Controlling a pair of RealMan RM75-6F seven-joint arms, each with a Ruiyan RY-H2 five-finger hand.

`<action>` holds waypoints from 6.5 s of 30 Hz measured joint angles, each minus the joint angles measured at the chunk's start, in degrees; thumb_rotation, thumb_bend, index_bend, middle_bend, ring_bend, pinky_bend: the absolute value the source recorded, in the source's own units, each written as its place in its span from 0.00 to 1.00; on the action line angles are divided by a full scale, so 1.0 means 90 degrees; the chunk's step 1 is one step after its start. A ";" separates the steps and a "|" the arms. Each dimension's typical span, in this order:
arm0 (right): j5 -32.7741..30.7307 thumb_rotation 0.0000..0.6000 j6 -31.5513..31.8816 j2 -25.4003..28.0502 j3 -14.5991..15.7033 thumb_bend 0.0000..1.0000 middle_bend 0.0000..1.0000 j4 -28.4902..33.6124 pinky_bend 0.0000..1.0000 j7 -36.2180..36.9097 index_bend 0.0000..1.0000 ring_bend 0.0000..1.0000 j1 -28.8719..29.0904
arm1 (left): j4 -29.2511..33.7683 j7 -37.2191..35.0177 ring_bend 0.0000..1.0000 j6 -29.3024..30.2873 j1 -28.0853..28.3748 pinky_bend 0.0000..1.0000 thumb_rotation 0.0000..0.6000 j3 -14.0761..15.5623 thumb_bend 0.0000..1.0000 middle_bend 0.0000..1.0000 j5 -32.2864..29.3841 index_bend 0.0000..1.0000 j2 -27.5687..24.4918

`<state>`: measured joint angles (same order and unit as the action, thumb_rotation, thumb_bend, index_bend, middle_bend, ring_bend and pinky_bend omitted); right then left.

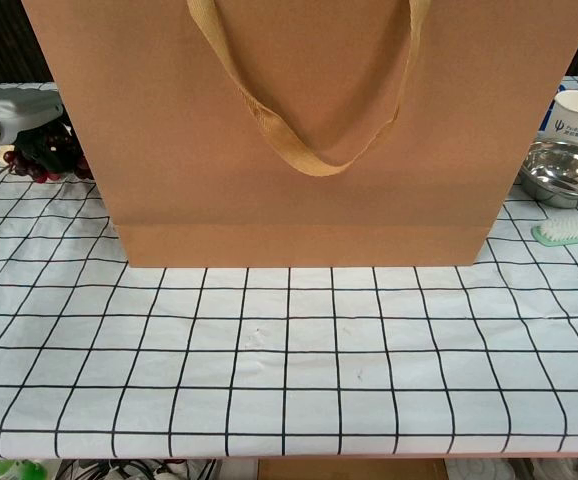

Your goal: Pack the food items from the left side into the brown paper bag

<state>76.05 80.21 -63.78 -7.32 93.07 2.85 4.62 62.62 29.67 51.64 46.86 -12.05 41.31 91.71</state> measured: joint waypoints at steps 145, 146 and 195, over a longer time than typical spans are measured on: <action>-0.0006 1.00 0.0155 -0.0074 -0.0019 0.27 0.04 0.0004 0.27 -0.0161 0.03 0.14 -0.0072 | -0.4764 -0.3315 0.00 -0.2303 0.0375 0.05 1.00 -0.0162 0.11 0.08 0.1920 0.14 0.1456; -0.0005 1.00 0.0155 -0.0074 -0.0021 0.27 0.04 0.0004 0.27 -0.0158 0.03 0.14 -0.0070 | -0.4848 -0.3339 0.00 -0.2349 0.0385 0.05 1.00 -0.0150 0.12 0.08 0.1963 0.14 0.1498; 0.0046 1.00 0.0157 -0.0050 -0.0039 0.27 0.05 0.0083 0.28 0.0087 0.03 0.16 -0.0079 | 0.3275 -0.1094 0.52 0.1907 -0.0790 0.68 1.00 -0.1295 0.60 0.64 0.2433 0.58 -0.1771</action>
<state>76.46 81.62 -64.22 -7.68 93.82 3.63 3.91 92.10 19.83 68.80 39.75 -23.71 63.20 75.77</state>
